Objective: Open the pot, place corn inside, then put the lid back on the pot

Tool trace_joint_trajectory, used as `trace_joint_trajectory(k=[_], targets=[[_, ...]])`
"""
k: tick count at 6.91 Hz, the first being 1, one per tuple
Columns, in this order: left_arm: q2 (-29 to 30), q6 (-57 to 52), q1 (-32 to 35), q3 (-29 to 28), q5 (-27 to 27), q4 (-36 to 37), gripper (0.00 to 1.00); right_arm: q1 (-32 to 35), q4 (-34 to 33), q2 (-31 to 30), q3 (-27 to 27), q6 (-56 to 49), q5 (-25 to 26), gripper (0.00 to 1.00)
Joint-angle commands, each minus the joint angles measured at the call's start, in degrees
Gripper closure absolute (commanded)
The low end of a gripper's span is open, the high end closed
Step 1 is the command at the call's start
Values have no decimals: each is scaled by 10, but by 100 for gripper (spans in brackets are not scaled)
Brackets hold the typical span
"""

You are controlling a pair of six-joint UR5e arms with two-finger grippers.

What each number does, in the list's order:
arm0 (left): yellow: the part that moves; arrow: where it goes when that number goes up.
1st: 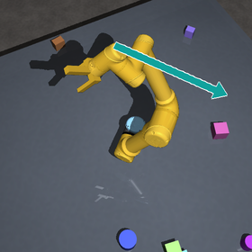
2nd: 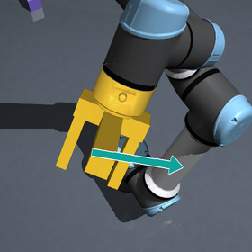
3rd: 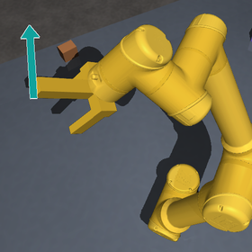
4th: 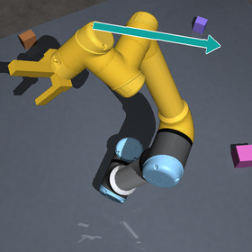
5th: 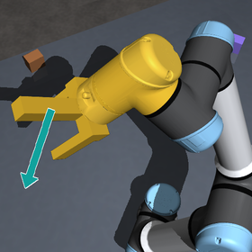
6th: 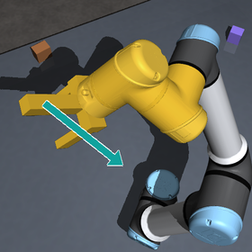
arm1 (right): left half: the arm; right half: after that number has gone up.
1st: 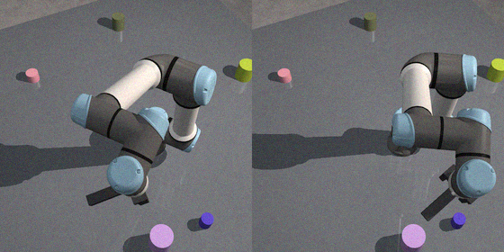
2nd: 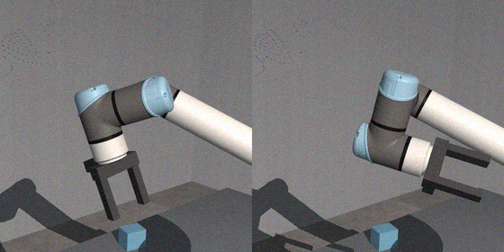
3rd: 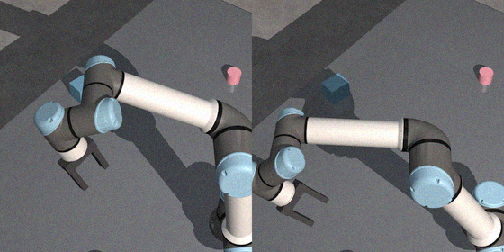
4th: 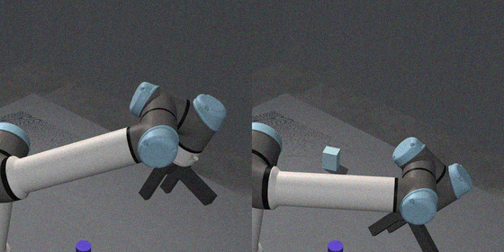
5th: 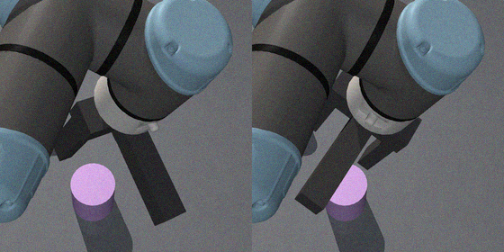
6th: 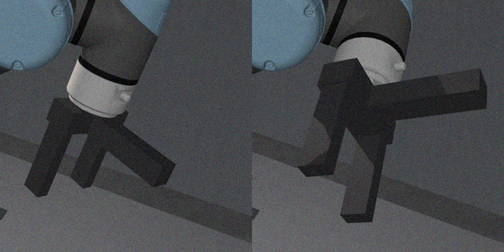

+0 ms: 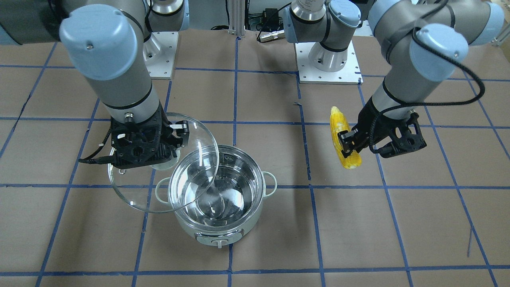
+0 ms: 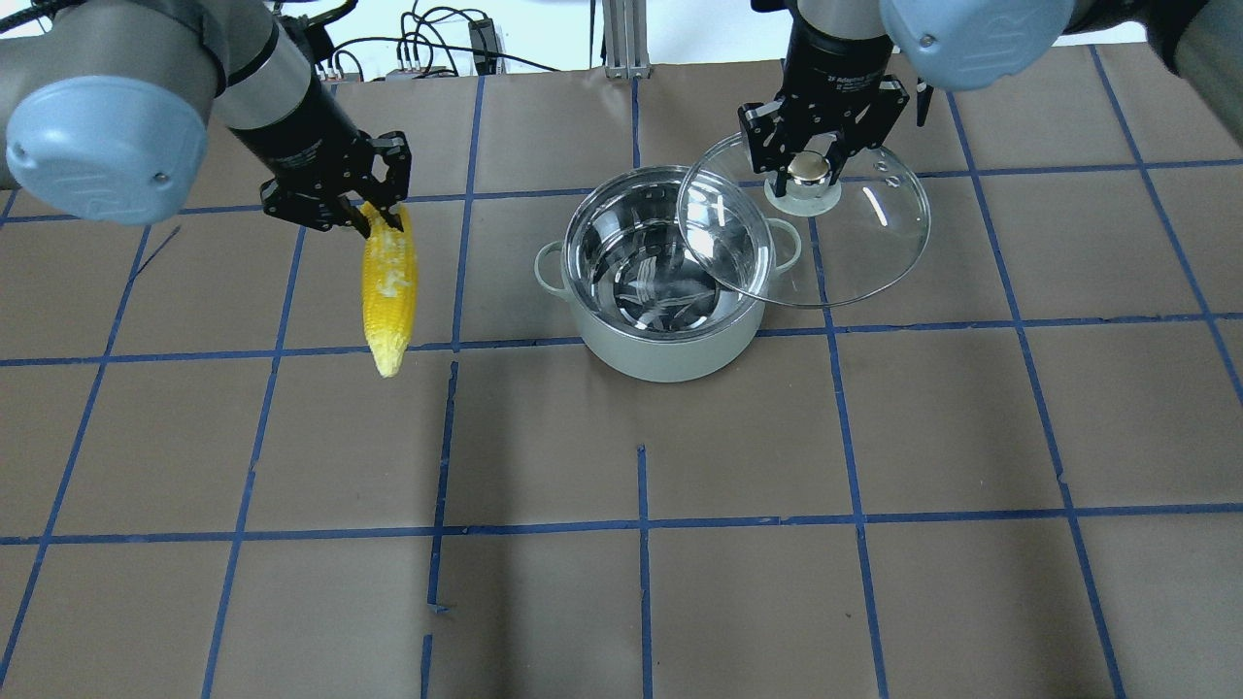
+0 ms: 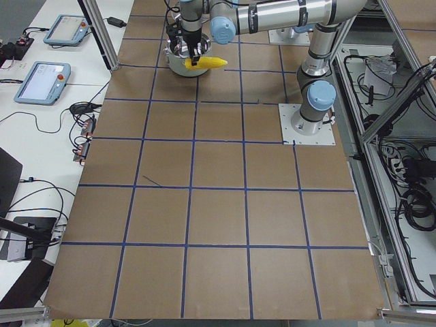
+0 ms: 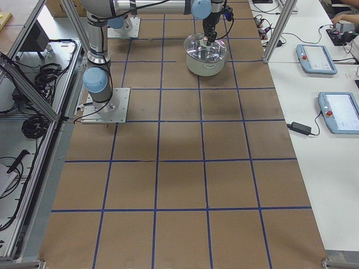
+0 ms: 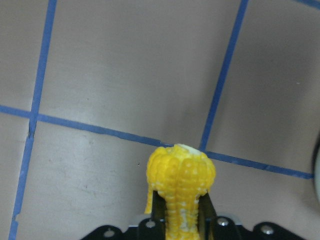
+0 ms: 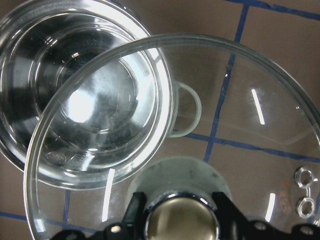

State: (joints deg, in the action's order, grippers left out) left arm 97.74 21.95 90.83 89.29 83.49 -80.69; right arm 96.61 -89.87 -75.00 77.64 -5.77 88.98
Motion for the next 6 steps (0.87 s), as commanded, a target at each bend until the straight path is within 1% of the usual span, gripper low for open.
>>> trace_joint_trajectory(k=[1,2,4,5,6], targets=[[58,134,64,-56,-63,40,94,-13,43,-23,1,-29,1,73],[89,156,69,-77,-82,50,94,-24,45,-25,2,-41,-2,73],[128,173,87,-82,-86,74,94,-30,46,-34,14,-55,-3,73],[158,182,101,-83,-87,122,94,-35,46,-34,14,-55,-5,73],[175,211,115,-84,-89,165,94,-35,44,-34,15,-55,-6,73]])
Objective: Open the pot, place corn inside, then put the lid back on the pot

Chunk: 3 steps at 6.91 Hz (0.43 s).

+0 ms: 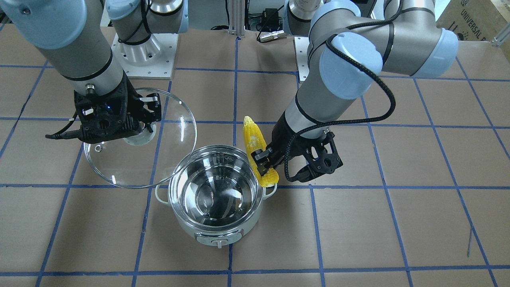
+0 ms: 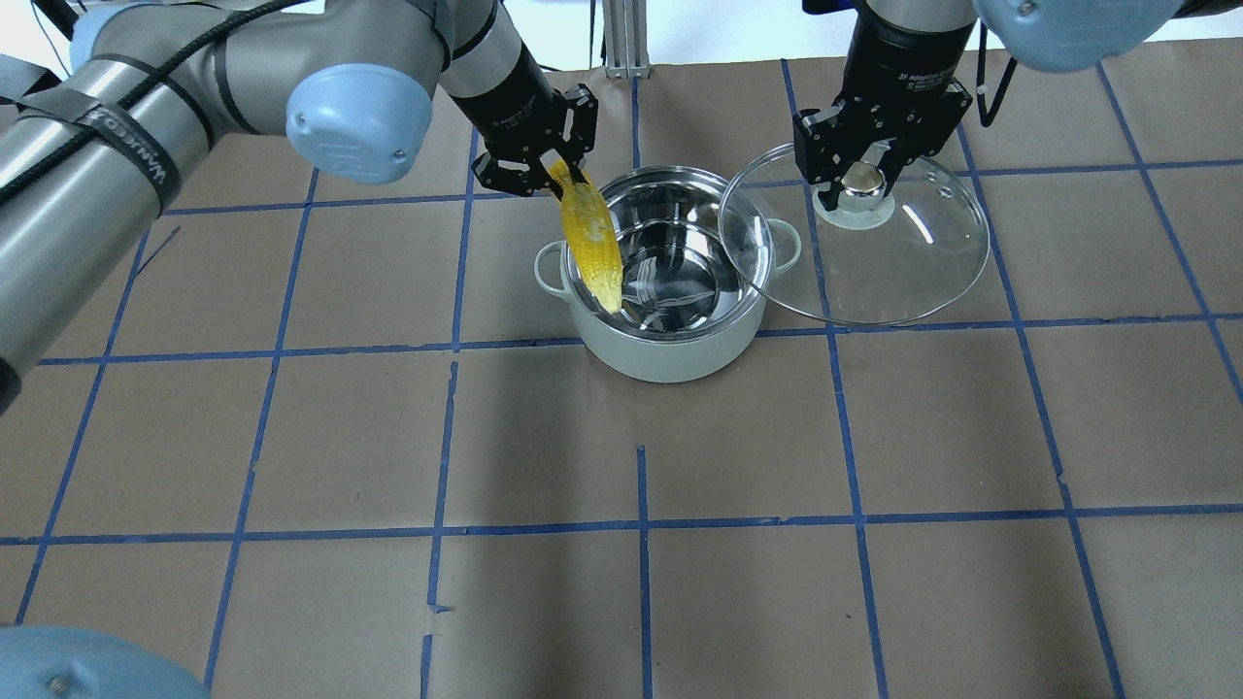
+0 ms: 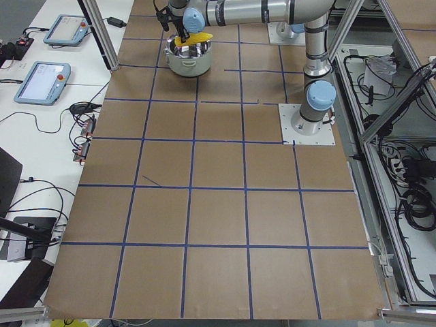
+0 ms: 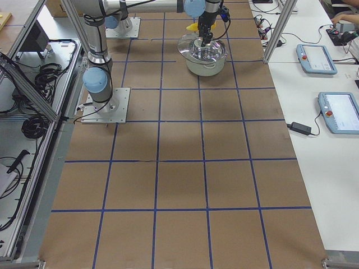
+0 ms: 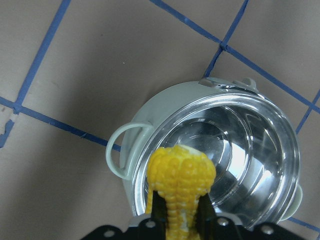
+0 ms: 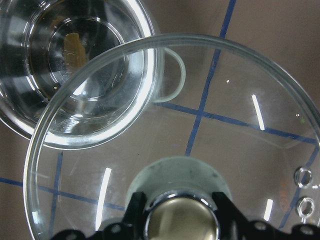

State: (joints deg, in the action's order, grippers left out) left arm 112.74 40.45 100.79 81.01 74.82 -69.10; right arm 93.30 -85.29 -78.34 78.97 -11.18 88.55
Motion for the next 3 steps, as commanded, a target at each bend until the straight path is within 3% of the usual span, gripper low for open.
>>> trace_joint_trajectory(k=[1,2,3], targets=[[26,27,18,-1,-6,55,90,-1,-1,-1,1,0,-2,73],[26,23,18,7,-19,54,3,-1,-7,-1,0,-2,-2,73],[25,19,18,9,-20,54,0,0,-44,-1,0,-21,1,73]])
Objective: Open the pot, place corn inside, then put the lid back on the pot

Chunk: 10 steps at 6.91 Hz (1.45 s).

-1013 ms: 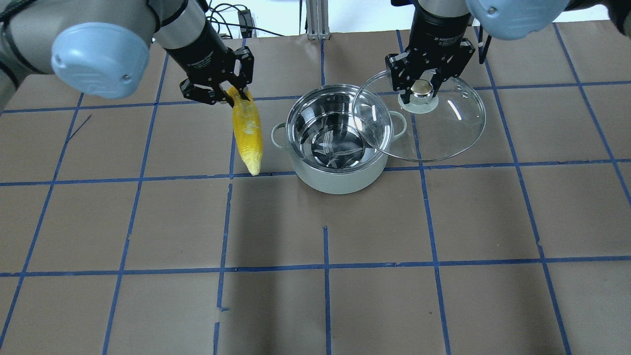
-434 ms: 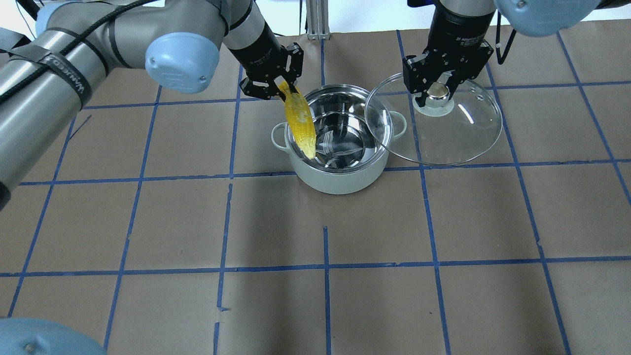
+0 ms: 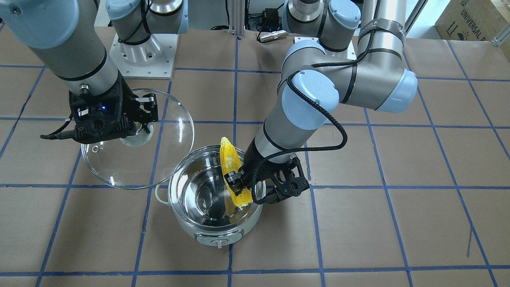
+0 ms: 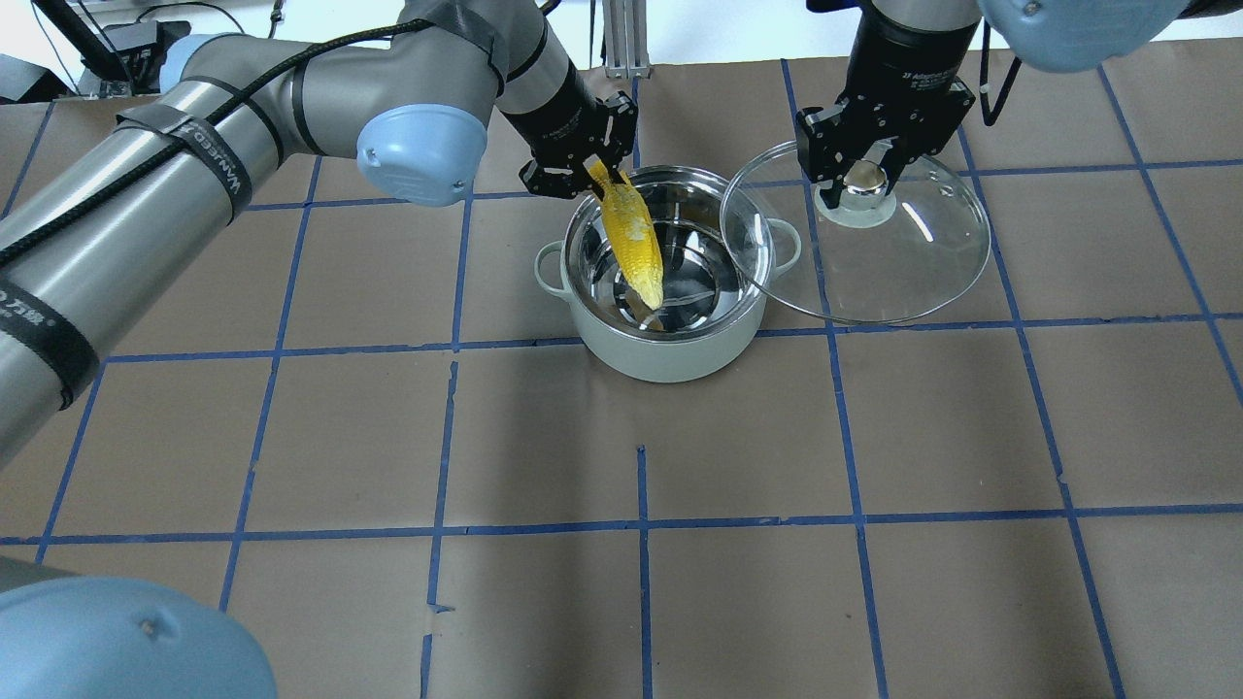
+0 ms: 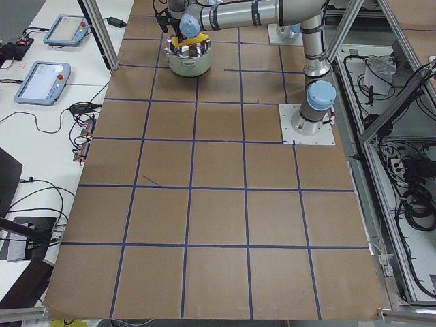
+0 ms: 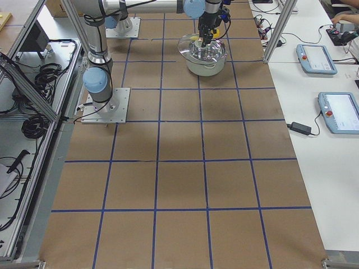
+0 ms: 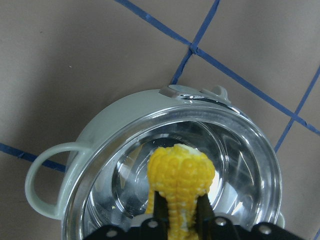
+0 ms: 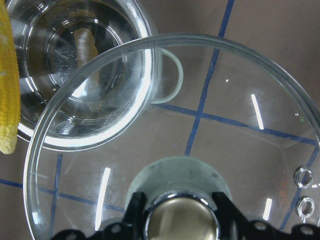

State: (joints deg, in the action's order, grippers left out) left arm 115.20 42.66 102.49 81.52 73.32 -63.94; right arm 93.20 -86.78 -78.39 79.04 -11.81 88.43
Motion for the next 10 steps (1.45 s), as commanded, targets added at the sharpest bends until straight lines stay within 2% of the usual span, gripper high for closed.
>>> trace_joint_trajectory(k=[1,4,5,6,7,9,10], targets=[[-4,-4,-1,8,-4,0,0,1,-64,2,0,-20,5,73],[-26,-87,-35,7,0,-14,0,1,-113,5,1,-37,4,73],[-50,-201,-81,8,-3,-42,0,1,-127,4,8,-46,4,75],[-79,-332,-138,9,-3,-99,0,3,-129,-2,23,-46,4,75],[-101,-407,-186,10,3,-163,0,4,-129,-16,50,-43,-2,75],[-139,-426,-198,10,100,-230,0,6,-162,-38,101,-31,-5,75],[-153,-420,-198,13,102,-272,0,12,-166,-35,102,-23,-6,75]])
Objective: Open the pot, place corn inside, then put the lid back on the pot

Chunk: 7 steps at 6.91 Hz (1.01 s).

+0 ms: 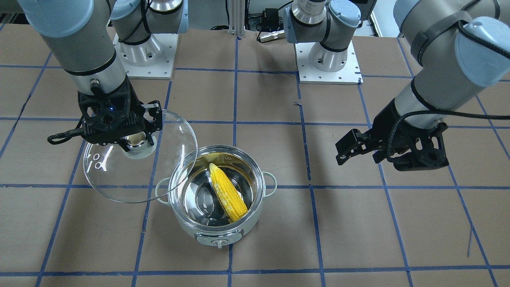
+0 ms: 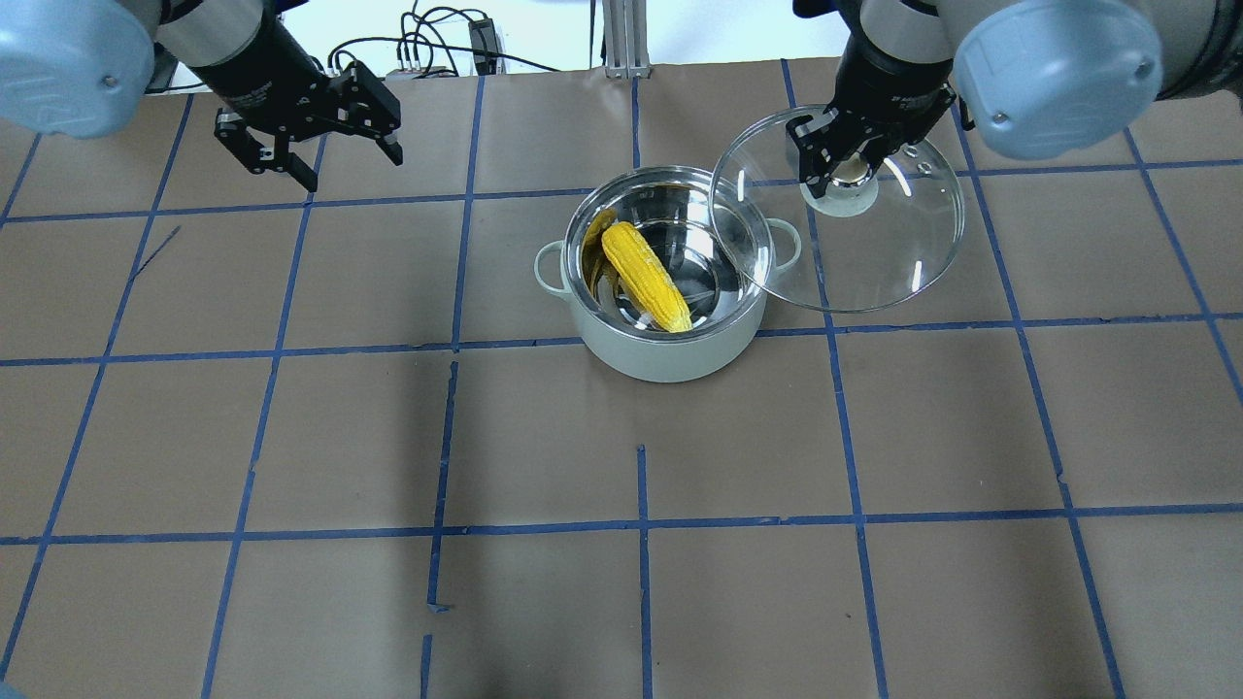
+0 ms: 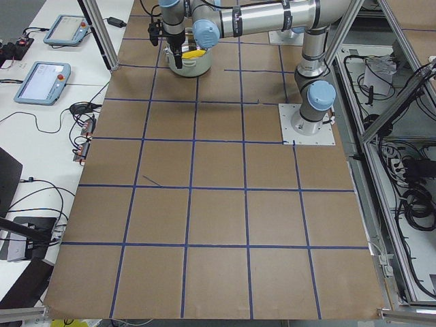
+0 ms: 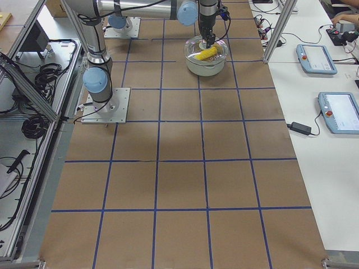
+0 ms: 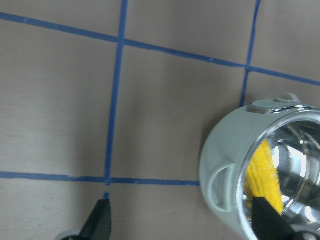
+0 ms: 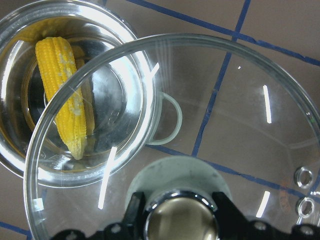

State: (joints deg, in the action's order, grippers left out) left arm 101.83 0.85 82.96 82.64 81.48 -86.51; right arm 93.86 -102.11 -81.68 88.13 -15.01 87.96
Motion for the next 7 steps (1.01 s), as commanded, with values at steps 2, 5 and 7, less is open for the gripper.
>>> trace_joint_trajectory(k=[2,5,7], targets=[[-23,2,-3,2,30,-66,0,22,-15,1,10,34,-1,75],[-19,51,-3,-11,63,-104,0,37,-19,5,10,74,0,75],[-24,51,-3,-10,53,-103,0,86,-68,32,6,124,6,75]])
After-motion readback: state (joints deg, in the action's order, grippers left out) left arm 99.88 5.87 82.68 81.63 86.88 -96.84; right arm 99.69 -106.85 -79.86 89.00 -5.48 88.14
